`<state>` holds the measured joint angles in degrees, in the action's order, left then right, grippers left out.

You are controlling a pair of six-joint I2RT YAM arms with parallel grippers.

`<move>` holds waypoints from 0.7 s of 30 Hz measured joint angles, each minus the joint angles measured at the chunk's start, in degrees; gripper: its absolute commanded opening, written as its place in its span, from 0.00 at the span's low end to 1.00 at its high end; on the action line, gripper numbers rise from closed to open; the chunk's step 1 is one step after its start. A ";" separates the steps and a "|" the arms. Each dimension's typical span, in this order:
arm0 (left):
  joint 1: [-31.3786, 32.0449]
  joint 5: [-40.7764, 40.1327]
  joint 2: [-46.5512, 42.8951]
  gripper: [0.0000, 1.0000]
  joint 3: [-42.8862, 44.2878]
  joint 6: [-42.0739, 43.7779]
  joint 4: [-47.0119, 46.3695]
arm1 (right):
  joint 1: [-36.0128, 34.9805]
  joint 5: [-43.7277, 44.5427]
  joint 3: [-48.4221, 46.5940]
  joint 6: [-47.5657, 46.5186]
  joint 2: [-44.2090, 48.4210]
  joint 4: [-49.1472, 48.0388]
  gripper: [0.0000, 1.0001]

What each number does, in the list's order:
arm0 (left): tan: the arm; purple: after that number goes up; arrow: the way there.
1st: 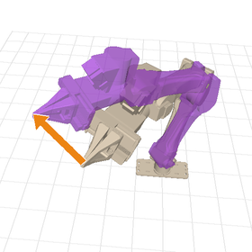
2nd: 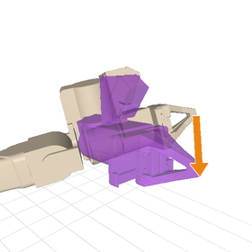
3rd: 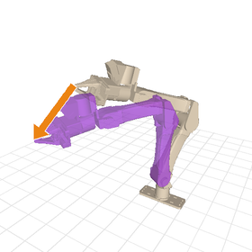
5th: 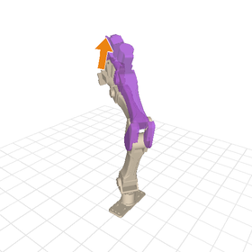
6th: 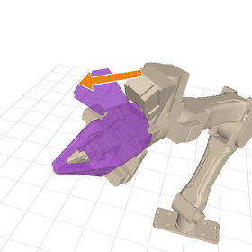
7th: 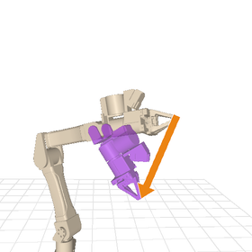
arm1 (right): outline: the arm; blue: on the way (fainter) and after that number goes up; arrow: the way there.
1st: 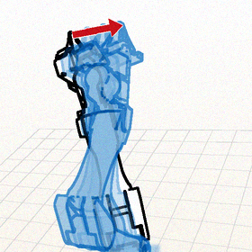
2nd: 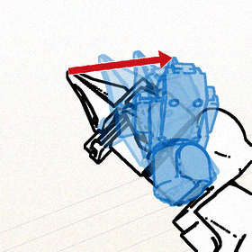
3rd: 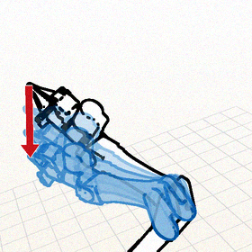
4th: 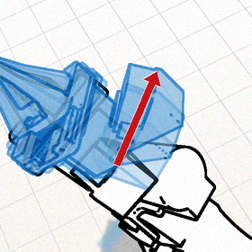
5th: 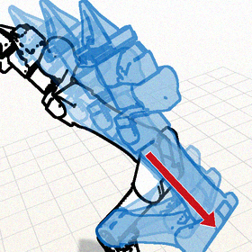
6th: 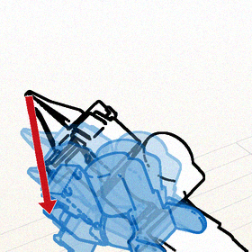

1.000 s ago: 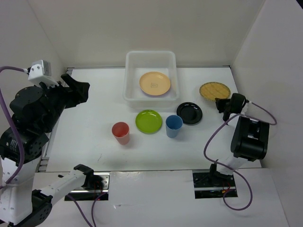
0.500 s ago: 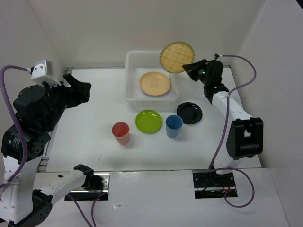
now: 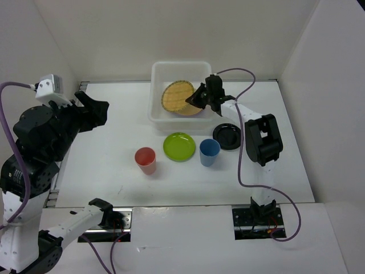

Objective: Place the mixed dishes into the plastic bin

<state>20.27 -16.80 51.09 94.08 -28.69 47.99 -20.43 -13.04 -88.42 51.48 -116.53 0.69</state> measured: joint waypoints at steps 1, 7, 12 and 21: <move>0.00 0.00 0.00 0.81 0.00 0.00 0.00 | -0.07 0.48 -0.74 -0.44 -1.03 1.18 0.00; 0.00 0.02 0.04 0.82 -0.44 0.00 0.00 | -0.07 4.04 -10.99 -3.28 -7.65 9.03 0.00; 0.00 0.04 0.17 0.82 -0.76 0.00 0.04 | -0.20 7.48 -19.87 -5.70 -11.50 15.96 0.00; 0.00 0.04 0.04 0.82 -1.11 0.00 0.00 | -0.22 9.64 -30.51 -7.93 -17.77 24.37 0.00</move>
<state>20.27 -16.75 51.13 92.97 -28.69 47.99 -20.64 -3.40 -118.93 43.55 -134.30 25.06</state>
